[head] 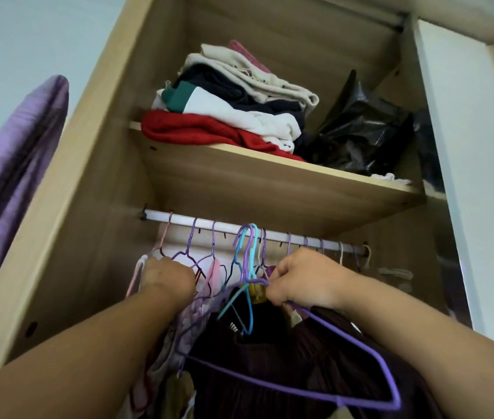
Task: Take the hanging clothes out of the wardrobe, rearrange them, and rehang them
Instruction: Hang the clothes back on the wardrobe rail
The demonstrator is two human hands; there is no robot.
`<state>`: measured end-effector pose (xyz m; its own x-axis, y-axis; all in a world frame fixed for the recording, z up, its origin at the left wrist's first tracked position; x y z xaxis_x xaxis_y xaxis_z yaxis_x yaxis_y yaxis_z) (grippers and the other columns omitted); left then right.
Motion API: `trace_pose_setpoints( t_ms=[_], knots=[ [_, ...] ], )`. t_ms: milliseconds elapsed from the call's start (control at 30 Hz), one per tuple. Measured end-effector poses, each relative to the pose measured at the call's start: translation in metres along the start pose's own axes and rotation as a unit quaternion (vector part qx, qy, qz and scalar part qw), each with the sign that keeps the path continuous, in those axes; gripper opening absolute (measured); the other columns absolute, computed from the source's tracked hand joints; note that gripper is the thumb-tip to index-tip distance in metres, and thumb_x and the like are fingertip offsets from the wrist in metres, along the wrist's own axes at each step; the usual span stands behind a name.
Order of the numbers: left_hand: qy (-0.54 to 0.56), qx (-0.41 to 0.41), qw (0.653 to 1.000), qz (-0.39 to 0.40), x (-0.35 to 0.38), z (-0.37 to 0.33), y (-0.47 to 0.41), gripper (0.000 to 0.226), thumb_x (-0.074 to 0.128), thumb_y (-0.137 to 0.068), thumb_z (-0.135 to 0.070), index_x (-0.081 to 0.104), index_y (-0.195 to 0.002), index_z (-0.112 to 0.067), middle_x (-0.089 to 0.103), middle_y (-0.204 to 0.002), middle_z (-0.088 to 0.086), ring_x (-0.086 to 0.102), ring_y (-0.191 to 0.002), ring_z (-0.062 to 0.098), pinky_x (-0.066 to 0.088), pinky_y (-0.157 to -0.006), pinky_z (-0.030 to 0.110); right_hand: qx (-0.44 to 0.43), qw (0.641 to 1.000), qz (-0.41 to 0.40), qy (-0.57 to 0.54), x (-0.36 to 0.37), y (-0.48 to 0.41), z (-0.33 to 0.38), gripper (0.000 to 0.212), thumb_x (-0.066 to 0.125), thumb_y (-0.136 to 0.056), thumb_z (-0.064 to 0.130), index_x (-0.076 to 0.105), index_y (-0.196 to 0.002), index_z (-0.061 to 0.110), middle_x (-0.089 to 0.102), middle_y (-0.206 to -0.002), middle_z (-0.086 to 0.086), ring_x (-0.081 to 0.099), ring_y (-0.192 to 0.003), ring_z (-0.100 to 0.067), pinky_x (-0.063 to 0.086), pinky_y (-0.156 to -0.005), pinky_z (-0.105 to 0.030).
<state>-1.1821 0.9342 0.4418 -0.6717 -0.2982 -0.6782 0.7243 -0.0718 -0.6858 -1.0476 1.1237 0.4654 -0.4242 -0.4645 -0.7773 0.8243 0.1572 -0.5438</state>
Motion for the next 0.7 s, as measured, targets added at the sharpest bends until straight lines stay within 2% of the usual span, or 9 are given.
trace_pose_setpoints(
  t_ms=[133, 233, 333, 467, 600, 700],
  knots=[
    [-0.005, -0.018, 1.000, -0.003, 0.005, 0.015, 0.000, 0.031, 0.040, -0.092, -0.018, 0.062, -0.115, -0.022, 0.062, -0.124, -0.001, 0.057, -0.115, 0.020, 0.035, -0.098, 0.040, -0.002, 1.000, -0.002, 0.009, 0.010, -0.020, 0.006, 0.010, 0.063, -0.069, 0.011, 0.067, -0.061, 0.008, 0.056, -0.048, -0.001, 0.044, -0.035, -0.007, 0.043, -0.054, -0.027],
    [-0.007, -0.042, 0.999, 0.020, 0.008, 0.027, 0.001, 0.035, 0.037, -0.096, -0.020, 0.058, -0.123, -0.024, 0.057, -0.132, -0.002, 0.051, -0.123, 0.019, 0.028, -0.105, 0.044, -0.006, 1.000, -0.001, 0.028, 0.014, -0.033, 0.011, 0.014, 0.061, -0.069, 0.010, 0.062, -0.055, 0.011, 0.055, -0.048, -0.001, 0.044, -0.037, -0.010, 0.043, -0.058, -0.028],
    [-0.006, -0.070, 0.997, 0.040, 0.011, 0.038, -0.001, 0.036, 0.039, -0.096, -0.023, 0.054, -0.129, -0.024, 0.051, -0.139, -0.003, 0.045, -0.130, 0.019, 0.026, -0.109, 0.041, -0.009, 0.999, 0.002, 0.043, 0.012, -0.041, 0.015, 0.010, 0.062, -0.069, 0.011, 0.067, -0.061, 0.009, 0.055, -0.047, 0.000, 0.046, -0.040, -0.010, 0.044, -0.060, -0.029],
    [-0.025, -0.086, 0.995, 0.052, 0.014, 0.041, -0.004, 0.038, 0.036, -0.097, -0.021, 0.055, -0.129, -0.023, 0.051, -0.140, -0.004, 0.045, -0.130, 0.017, 0.031, -0.105, 0.034, -0.012, 0.998, -0.009, 0.069, 0.005, -0.046, 0.012, 0.013, 0.064, -0.069, 0.013, 0.073, -0.069, 0.005, 0.052, -0.040, 0.004, 0.045, -0.036, -0.006, 0.044, -0.056, -0.025],
    [-0.042, -0.096, 0.992, 0.073, 0.015, 0.039, -0.003, 0.038, 0.037, -0.096, -0.024, 0.054, -0.130, -0.022, 0.050, -0.140, -0.003, 0.043, -0.129, 0.020, 0.033, -0.104, 0.037, -0.016, 0.996, -0.022, 0.080, -0.001, -0.048, 0.008, 0.021, 0.067, -0.068, 0.014, 0.071, -0.078, -0.004, 0.054, -0.057, -0.011, 0.048, -0.055, -0.020, 0.046, -0.060, -0.034],
    [0.017, -0.114, 0.992, 0.055, 0.009, 0.037, -0.004, 0.040, 0.037, -0.096, -0.029, 0.050, -0.133, -0.027, 0.041, -0.141, 0.001, 0.036, -0.128, 0.025, 0.038, -0.098, 0.038, -0.022, 0.995, -0.022, 0.097, -0.003, -0.049, 0.007, 0.023, 0.067, -0.069, 0.016, 0.071, -0.080, -0.004, 0.055, -0.065, -0.015, 0.048, -0.056, -0.022, 0.050, -0.064, -0.038]
  ],
)
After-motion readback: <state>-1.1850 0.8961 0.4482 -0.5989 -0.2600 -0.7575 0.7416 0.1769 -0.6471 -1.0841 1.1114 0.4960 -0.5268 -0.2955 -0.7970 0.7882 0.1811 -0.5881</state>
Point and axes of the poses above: each hand's wrist, its own y-axis away from the middle knuckle, its own x-axis out of the palm, z = x × y, the point moved 1 cm from there along -y, towards the middle knuckle
